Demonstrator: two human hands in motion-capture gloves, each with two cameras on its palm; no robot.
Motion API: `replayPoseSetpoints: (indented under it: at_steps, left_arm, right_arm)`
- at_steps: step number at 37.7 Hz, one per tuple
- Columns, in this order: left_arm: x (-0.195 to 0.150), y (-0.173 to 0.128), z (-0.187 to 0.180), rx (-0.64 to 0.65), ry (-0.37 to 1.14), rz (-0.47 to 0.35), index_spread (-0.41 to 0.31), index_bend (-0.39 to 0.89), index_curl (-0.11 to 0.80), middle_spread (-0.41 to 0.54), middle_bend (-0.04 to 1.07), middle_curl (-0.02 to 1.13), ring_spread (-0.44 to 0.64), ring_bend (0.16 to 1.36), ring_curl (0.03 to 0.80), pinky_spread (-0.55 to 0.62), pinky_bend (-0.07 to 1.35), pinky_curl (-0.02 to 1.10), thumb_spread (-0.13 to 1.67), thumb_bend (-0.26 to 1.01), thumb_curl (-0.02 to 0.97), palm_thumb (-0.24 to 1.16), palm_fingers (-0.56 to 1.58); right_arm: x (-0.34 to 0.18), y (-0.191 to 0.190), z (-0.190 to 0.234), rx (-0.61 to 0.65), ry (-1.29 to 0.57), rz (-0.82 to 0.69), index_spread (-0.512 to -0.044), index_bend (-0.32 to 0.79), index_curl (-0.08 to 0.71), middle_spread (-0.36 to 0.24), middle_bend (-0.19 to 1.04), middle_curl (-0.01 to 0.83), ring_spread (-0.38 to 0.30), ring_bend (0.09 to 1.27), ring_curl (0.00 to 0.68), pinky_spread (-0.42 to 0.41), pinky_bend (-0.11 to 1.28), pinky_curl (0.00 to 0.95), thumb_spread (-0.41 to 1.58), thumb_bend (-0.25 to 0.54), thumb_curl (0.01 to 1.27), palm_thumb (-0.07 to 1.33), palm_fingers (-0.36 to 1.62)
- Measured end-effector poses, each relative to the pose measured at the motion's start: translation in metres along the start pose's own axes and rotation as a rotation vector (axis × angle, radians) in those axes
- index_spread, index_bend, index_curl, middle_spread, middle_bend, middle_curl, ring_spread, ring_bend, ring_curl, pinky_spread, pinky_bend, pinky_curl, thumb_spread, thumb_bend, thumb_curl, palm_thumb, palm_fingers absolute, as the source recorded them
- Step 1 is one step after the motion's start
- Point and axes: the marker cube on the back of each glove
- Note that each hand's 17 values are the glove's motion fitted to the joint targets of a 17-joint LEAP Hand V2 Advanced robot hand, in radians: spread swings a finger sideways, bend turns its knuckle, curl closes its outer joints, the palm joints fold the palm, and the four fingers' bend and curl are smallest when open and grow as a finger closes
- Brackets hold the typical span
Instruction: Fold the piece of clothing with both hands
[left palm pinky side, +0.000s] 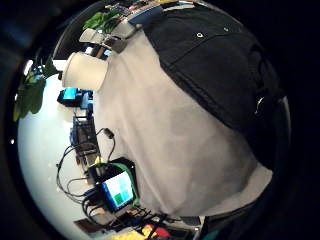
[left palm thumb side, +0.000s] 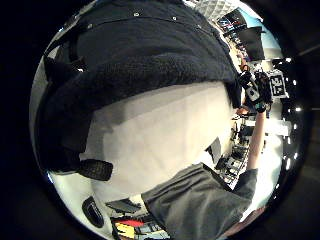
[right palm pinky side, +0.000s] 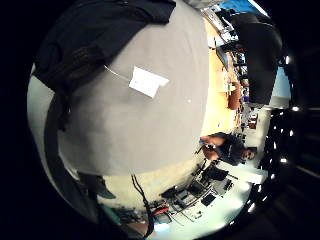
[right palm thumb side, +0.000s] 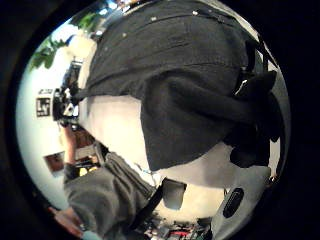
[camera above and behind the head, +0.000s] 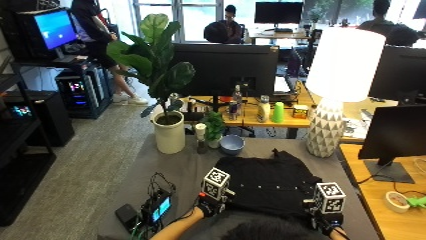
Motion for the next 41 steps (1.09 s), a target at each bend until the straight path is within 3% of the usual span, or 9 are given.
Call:
replayPoseSetpoints:
  at_steps: [10, 16, 19, 23, 28, 32, 34, 37, 41]
  left_arm:
    - [-0.012, 0.069, -0.075, -0.098, 0.064, 0.123, -0.295, 0.2, 0.428, -0.32, 0.44, 0.47, -0.35, 0.6, 0.414, -0.34, 0.36, 0.41, 1.27, 0.12, 0.262, 0.54, 1.24]
    - [-0.022, 0.085, -0.132, -0.078, 0.074, 0.118, -0.301, 0.2, 0.446, -0.327, 0.46, 0.49, -0.35, 0.6, 0.426, -0.34, 0.31, 0.41, 1.29, 0.1, 0.258, 0.56, 1.24]
    - [-0.032, 0.064, -0.15, -0.082, 0.042, 0.046, -0.307, 0.19, 0.453, -0.332, 0.47, 0.5, -0.36, 0.61, 0.433, -0.34, 0.29, 0.41, 1.29, 0.1, 0.255, 0.56, 1.25]
    - [-0.042, 0.008, -0.15, -0.138, 0.0, -0.079, -0.312, 0.2, 0.462, -0.336, 0.47, 0.51, -0.36, 0.62, 0.44, -0.34, 0.27, 0.41, 1.3, 0.08, 0.253, 0.57, 1.25]
    - [-0.046, -0.035, -0.133, -0.318, -0.005, -0.332, -0.316, 0.2, 0.472, -0.341, 0.48, 0.52, -0.36, 0.62, 0.448, -0.34, 0.26, 0.41, 1.31, 0.07, 0.254, 0.58, 1.25]
    - [-0.05, -0.047, -0.107, -0.379, 0.052, -0.468, -0.318, 0.21, 0.482, -0.337, 0.47, 0.53, -0.35, 0.6, 0.449, -0.33, 0.24, 0.41, 1.32, 0.06, 0.256, 0.58, 1.22]
    - [-0.052, -0.051, -0.096, -0.361, 0.066, -0.496, -0.288, 0.14, 0.465, -0.316, 0.41, 0.51, -0.34, 0.57, 0.44, -0.31, 0.26, 0.42, 1.32, 0.06, 0.255, 0.58, 1.06]
    - [-0.051, -0.052, -0.088, -0.272, 0.054, -0.48, -0.204, 0.06, 0.43, -0.187, 0.14, 0.49, -0.24, 0.55, 0.474, -0.22, 0.4, 0.48, 1.33, 0.0, 0.234, 0.49, 0.52]
    - [-0.034, -0.04, -0.086, -0.171, 0.082, -0.368, -0.151, 0.12, 0.413, -0.08, 0.08, 0.42, -0.14, 0.53, 0.448, -0.11, 0.39, 0.47, 1.33, -0.03, 0.222, 0.43, 0.37]
  right_arm:
    - [-0.033, 0.072, -0.073, -0.146, -0.043, -0.114, -0.254, 0.17, 0.339, -0.15, 0.38, 0.428, -0.217, 0.66, 0.447, -0.257, 0.56, 0.415, 0.96, 0.144, 0.46, 1.09, 1.25]
    - [-0.037, 0.083, -0.133, -0.145, -0.041, -0.119, -0.249, 0.16, 0.353, -0.153, 0.38, 0.442, -0.222, 0.66, 0.452, -0.262, 0.55, 0.422, 0.96, 0.113, 0.47, 1.1, 1.25]
    - [-0.034, 0.062, -0.165, -0.115, -0.011, -0.068, -0.248, 0.16, 0.357, -0.153, 0.38, 0.448, -0.224, 0.66, 0.455, -0.263, 0.55, 0.425, 0.95, 0.098, 0.48, 1.1, 1.25]
    - [-0.02, -0.011, -0.174, -0.088, 0.016, 0.053, -0.248, 0.15, 0.361, -0.156, 0.37, 0.454, -0.225, 0.66, 0.458, -0.265, 0.55, 0.431, 0.93, 0.067, 0.49, 1.09, 1.24]
    - [-0.008, -0.125, -0.132, -0.043, -0.054, 0.204, -0.248, 0.15, 0.365, -0.157, 0.38, 0.463, -0.225, 0.66, 0.463, -0.258, 0.55, 0.436, 0.91, 0.043, 0.51, 1.1, 1.23]
    - [-0.002, -0.169, -0.092, 0.044, -0.16, 0.279, -0.243, 0.14, 0.366, -0.159, 0.38, 0.471, -0.224, 0.66, 0.467, -0.254, 0.55, 0.441, 0.91, 0.033, 0.52, 1.11, 1.22]
    - [-0.005, -0.171, -0.084, 0.097, -0.226, 0.271, -0.246, 0.1, 0.351, -0.155, 0.38, 0.474, -0.222, 0.67, 0.47, -0.252, 0.55, 0.444, 0.92, 0.034, 0.53, 1.13, 1.16]
    - [-0.02, -0.148, -0.094, 0.19, -0.311, 0.222, -0.255, 0.02, 0.311, -0.135, 0.31, 0.461, -0.21, 0.68, 0.477, -0.217, 0.56, 0.449, 0.97, 0.023, 0.53, 1.11, 0.94]
    - [0.006, -0.136, -0.076, 0.09, -0.236, 0.357, -0.252, 0.03, 0.283, -0.106, 0.3, 0.459, -0.189, 0.67, 0.477, -0.171, 0.55, 0.449, 1.05, -0.016, 0.51, 1.05, 0.87]
